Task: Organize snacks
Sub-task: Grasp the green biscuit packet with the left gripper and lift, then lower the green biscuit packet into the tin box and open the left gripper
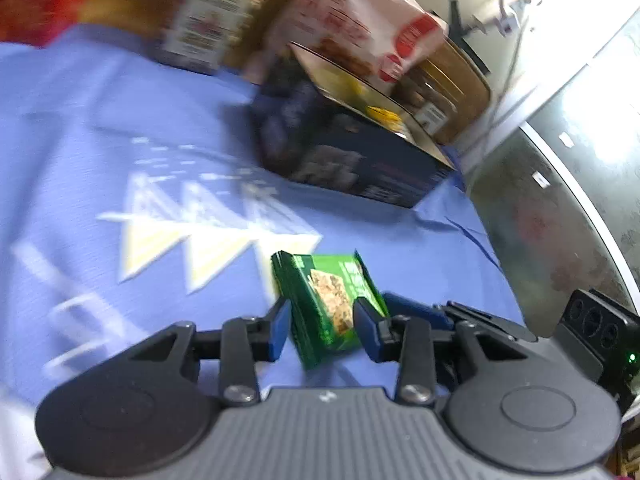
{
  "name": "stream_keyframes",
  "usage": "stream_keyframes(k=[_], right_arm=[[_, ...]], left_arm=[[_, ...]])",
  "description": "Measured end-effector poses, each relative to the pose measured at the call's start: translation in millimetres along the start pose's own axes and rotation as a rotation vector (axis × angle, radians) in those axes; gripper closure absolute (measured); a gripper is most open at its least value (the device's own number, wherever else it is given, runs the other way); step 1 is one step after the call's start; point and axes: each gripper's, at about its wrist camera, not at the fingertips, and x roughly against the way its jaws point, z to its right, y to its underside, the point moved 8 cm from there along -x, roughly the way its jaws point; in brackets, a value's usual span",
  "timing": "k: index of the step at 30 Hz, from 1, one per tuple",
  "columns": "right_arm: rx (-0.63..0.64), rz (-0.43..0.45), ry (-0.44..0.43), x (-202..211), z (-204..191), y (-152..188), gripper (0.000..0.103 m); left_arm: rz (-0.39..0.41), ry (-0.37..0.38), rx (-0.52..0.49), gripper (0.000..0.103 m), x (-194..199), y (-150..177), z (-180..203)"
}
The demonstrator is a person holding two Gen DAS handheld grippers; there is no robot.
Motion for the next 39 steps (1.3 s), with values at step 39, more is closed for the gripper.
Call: stream_keyframes(k=[39], right_arm=[[0.377,0.327,0.303,16.7,7.3,-103.0,0.065]], left_arm=[[0.202,-0.064,-0.378,0.063,-18.5,-124.4,97.2]])
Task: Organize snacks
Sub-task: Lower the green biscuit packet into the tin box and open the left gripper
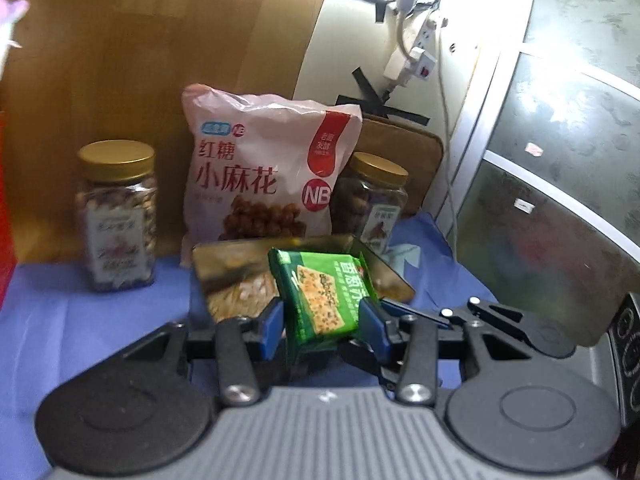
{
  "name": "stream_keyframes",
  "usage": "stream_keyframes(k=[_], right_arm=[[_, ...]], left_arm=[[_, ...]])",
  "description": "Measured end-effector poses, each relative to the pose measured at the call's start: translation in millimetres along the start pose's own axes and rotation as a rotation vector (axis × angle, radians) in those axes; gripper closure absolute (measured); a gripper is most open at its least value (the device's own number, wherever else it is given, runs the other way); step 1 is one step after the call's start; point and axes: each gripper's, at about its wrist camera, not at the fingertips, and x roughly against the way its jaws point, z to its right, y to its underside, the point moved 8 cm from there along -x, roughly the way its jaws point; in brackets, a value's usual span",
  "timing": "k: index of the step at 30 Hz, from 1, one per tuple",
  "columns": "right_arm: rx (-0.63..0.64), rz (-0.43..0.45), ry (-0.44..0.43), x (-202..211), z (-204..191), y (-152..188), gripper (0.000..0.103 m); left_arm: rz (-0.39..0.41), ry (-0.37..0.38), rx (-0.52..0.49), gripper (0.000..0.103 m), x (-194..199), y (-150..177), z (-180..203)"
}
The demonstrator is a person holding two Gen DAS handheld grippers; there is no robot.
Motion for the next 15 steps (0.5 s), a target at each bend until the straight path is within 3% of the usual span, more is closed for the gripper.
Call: stream_keyframes(k=[8,9,11,15], right_arm=[[-0.046,-0.042,0.084,-45.6,49.5,20.9,0.062],[-0.053,-0.031,0.087,-46.9,52.5,22.6,0.052],[-0.062,-0.020,0.087,-46.8,53.4,25.4,0.045],[-0.027,-0.003,0.090,-38.6,45.3,25.2,0.045]], left_arm=[[-0.080,-0.006,0.044,0.062,-84.8,-10.3,-9.8],[-0.088,-0.018,0.045,0.061,-90.8,-8.9,-11.9],[-0.102,-0.045,0.051,0.059,-100.3,-3.9,-15.8],[-0.093,-0.056,0.062,0.059,-90.2,-3.5,-17.0]])
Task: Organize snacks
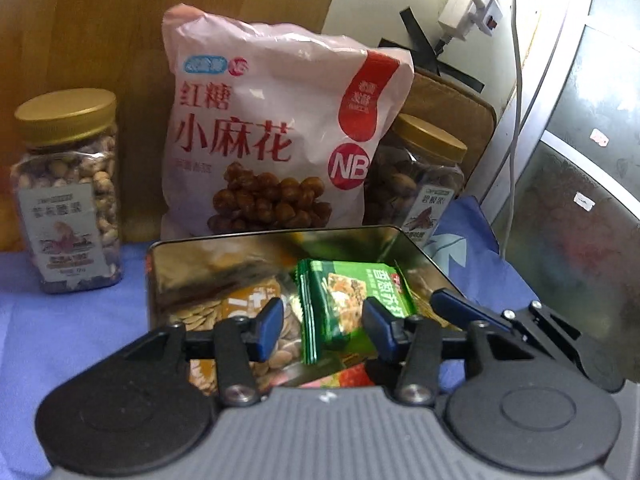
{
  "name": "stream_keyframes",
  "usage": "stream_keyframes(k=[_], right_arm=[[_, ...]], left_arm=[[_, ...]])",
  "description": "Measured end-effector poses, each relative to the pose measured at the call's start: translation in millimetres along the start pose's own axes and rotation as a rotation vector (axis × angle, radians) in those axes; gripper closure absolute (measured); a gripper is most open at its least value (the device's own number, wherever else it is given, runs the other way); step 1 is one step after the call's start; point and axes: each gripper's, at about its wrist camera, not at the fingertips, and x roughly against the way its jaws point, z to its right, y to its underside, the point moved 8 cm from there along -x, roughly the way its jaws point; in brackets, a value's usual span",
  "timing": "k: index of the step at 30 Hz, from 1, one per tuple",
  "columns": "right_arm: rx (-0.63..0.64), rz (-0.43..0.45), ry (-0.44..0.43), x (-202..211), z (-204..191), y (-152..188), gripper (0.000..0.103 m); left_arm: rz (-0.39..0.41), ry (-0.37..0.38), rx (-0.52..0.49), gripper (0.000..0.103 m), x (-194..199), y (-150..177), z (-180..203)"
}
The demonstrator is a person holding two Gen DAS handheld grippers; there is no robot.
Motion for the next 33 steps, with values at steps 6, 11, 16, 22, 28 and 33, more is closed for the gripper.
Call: stream_keyframes(k=[6,11,16,22,28,33], right_arm=[[-0.070,0.016,-0.014,20.6,-0.9,-5.7,0.045],[-0.176,0.032,0.004,53.2,-6.8,6.7,0.045],[-0.255,-0.007,0.068,72.3,-16.0,32.6,0.045],[-0.351,-0.003,0.118,90.2,-18.3,49.0,0.044],[-0.443,0.019,0.098,104.6,-18.1,56.9,0.041],[-0.481,0.031,0.079,106.0,-15.1,58.5,0.034]], left_arm=[[0.084,-0.035,-0.010,0.052,49.0,2.5,3.7],[0.094,-0.091,-0.038,0.052,78.3,32.0,8.2],[0.066,-0.190,-0.044,0.051,88.0,74.6,8.4],[0.018,-0.316,-0.074,0.048,84.1,121.8,4.5],[0.019,-0.398,-0.079,0.048,82.9,144.1,-1.4],[0.041,-0.445,-0.085,0.048,86.3,145.1,-2.0]])
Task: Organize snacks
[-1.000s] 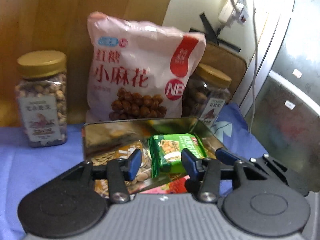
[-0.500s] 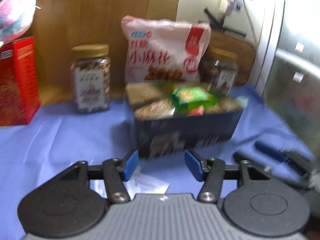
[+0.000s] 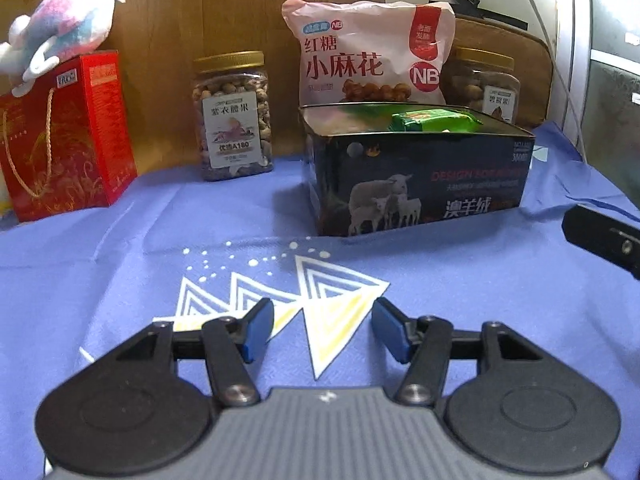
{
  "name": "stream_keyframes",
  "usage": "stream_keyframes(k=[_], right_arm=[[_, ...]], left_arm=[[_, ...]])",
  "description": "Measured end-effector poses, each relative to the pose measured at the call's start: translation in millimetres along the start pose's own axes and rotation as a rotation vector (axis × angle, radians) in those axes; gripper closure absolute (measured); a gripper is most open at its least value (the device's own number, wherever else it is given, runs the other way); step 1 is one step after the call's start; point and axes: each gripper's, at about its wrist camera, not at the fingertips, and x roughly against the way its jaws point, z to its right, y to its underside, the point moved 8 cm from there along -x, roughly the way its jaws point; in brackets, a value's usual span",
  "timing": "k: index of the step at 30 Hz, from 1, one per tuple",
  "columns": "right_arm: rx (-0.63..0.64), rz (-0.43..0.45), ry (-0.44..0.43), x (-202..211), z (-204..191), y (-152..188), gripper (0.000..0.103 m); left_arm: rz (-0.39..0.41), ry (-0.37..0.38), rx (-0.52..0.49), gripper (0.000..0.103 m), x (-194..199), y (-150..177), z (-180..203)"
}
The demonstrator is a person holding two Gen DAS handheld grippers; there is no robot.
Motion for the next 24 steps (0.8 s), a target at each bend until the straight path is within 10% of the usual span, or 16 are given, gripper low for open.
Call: stream_keyframes(k=[24], right_arm=[[-0.013,0.039,-0.033,8.3,-0.9,-2.8,0.034]], left_arm=[[0.055,-0.076,-0.035,0.026,7.8,-1.7,-0.2]])
